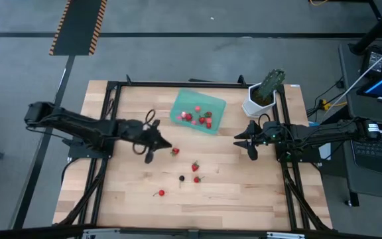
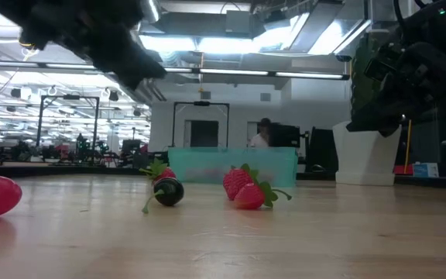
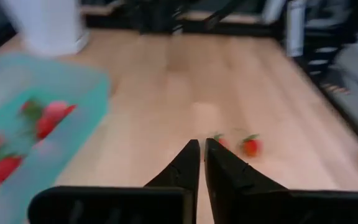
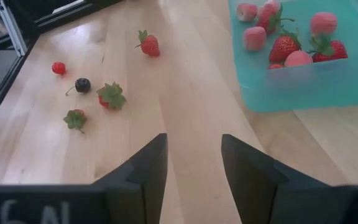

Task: Pick and placing Produce into tupperware
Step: Put the red cherry into the light blue bin

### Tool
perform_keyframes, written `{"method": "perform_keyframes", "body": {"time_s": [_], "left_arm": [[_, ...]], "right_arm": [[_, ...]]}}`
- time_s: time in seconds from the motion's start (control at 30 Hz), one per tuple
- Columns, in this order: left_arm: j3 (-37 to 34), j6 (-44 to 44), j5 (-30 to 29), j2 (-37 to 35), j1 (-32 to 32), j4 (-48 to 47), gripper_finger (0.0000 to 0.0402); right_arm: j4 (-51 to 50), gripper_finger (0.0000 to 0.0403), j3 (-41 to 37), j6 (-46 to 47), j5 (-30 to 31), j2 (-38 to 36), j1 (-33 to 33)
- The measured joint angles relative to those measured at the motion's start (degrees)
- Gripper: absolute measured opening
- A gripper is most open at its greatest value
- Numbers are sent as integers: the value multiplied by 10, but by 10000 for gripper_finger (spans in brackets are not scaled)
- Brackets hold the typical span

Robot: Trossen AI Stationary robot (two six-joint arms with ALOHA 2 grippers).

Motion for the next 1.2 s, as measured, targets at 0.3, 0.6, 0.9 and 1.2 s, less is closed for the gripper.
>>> {"method": "perform_keyframes", "body": {"time_s": [0.3,0.6,0.9,1.2], "left_arm": [[-36,4,-74,-34,-105,26,8],[-36,-43,-79,-34,-173,27,4],[-12,-70,-161,-21,-273,23,1],[27,-119,-241,60,-356,20,1]], "right_arm": [[8,154,0,3,0,0,0],[26,154,0,3,-8,0,0],[47,154,0,9,-25,0,1],[47,154,0,29,-25,0,47]]}}
